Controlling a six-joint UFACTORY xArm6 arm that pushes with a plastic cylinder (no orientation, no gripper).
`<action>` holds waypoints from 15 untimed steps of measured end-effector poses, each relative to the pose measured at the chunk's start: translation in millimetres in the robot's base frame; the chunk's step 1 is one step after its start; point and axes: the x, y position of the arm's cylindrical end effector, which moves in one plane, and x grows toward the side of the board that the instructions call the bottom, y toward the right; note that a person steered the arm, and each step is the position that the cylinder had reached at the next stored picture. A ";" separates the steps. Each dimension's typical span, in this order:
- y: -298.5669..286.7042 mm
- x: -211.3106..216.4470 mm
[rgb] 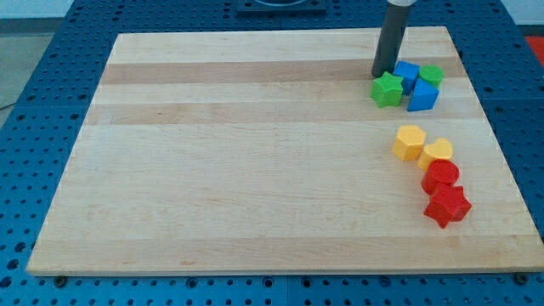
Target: Move the yellow hexagon to the left of the red star
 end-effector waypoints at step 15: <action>38.1 97.0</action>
